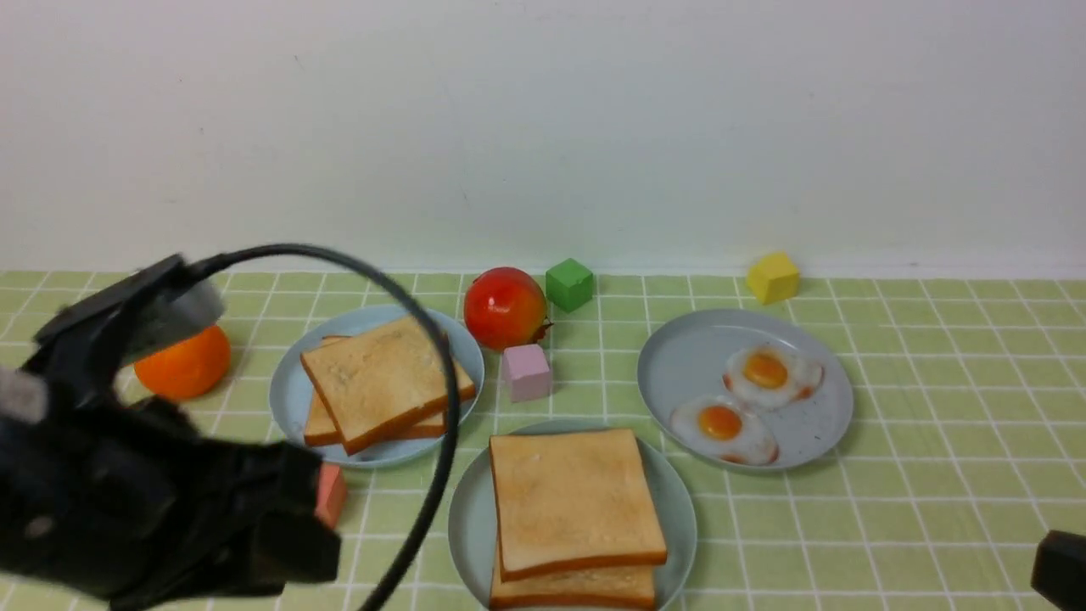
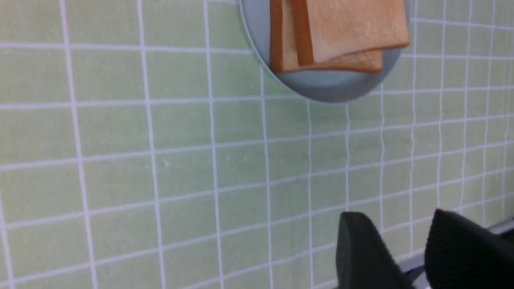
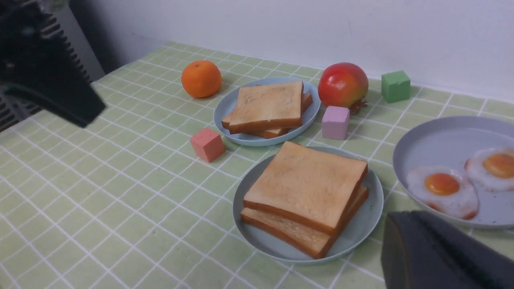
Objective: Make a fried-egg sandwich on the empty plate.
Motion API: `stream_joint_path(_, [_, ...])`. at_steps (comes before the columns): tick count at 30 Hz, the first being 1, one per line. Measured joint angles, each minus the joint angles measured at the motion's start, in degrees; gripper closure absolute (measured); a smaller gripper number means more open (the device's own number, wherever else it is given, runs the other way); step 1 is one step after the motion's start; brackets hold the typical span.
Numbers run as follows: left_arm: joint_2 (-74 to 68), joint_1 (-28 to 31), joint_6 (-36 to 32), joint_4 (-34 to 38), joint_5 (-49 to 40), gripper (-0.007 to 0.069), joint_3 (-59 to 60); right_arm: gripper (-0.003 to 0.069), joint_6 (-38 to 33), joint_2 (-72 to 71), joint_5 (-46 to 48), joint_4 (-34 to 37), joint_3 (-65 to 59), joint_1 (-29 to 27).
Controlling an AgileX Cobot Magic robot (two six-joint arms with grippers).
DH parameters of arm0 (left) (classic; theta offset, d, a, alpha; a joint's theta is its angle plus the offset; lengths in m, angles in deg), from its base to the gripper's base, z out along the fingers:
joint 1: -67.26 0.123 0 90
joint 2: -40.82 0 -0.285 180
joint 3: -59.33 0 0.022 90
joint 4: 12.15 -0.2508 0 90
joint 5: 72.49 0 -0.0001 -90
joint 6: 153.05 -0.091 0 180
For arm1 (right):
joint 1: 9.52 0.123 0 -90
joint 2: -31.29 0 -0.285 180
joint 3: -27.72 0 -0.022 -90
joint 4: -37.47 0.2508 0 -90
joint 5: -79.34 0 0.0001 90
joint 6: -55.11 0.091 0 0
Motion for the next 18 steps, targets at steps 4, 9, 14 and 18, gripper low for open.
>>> stream_joint_path(4, [11.4, 0.0, 0.1, 1.9, -1.1, 0.0591, 4.8, 0.0656, 0.3, -0.6, -0.2, -0.4, -0.6, 0.0])
stream_joint_path(9, [25.1, 0.0, -0.1, -0.8, -1.2, 0.0638, 7.5, 0.0652, 0.5, -0.7, -0.3, -0.6, -0.6, 0.0])
stream_joint_path(14, [31.0, 0.0, -0.3, -5.8, -2.2, 0.0638, 7.5, 0.0649, 0.5, -0.7, -0.3, -0.6, -0.6, 0.0])
stream_joint_path(18, [32.4, 0.0, -0.3, -6.7, -2.8, 0.0638, 7.5, 0.0645, 0.5, -0.7, -0.3, -0.6, -0.6, 0.0])
